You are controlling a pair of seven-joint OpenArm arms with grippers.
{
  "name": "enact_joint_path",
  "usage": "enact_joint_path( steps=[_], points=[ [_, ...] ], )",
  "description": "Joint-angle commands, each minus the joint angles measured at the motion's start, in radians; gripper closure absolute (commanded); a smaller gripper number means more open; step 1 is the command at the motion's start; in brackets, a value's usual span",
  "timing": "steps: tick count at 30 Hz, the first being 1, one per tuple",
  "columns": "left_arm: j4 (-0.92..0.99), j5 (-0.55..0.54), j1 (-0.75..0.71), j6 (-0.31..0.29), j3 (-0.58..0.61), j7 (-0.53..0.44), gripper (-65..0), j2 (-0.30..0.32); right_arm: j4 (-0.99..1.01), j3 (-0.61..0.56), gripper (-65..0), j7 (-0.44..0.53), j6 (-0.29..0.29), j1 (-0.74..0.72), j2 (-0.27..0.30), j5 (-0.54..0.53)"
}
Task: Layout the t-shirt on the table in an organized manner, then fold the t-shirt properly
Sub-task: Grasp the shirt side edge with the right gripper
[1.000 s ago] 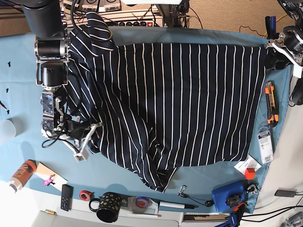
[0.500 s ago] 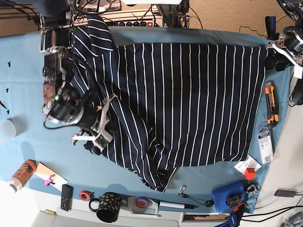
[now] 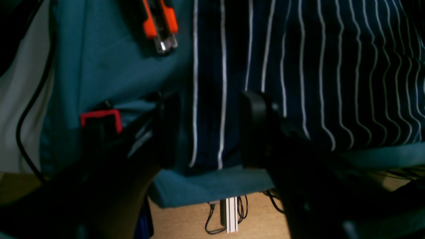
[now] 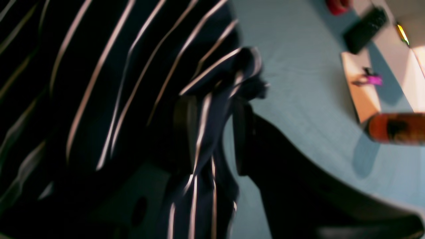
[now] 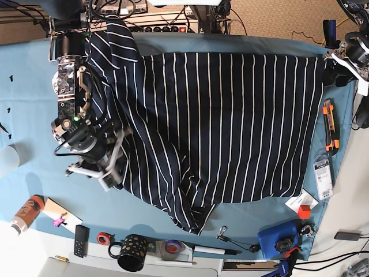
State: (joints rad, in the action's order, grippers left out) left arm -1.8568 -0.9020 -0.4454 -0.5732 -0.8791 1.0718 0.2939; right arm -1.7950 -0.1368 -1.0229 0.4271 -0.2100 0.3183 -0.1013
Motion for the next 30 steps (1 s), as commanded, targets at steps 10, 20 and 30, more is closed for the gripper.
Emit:
enact_joint_path(
  steps=[10,20,30],
  points=[
    [-0.014,-0.018,0.0,-0.004,-0.008,-0.019,-28.6,0.016,0.529,0.008,-18.9,0.194,-0.103,-0.202,0.008,0.047],
    [-0.014,-0.018,0.0,-0.004,-0.007,-0.025,-28.6,0.016,0.798,0.007,-18.9,0.197,0.029,-0.335,0.006,-0.142],
    [-0.014,-0.018,0.0,-0.004,-0.007,-0.025,-28.6,0.016,0.798,0.008,0.0,0.179,0.046,-0.333,0.003,-0.165]
  ],
)
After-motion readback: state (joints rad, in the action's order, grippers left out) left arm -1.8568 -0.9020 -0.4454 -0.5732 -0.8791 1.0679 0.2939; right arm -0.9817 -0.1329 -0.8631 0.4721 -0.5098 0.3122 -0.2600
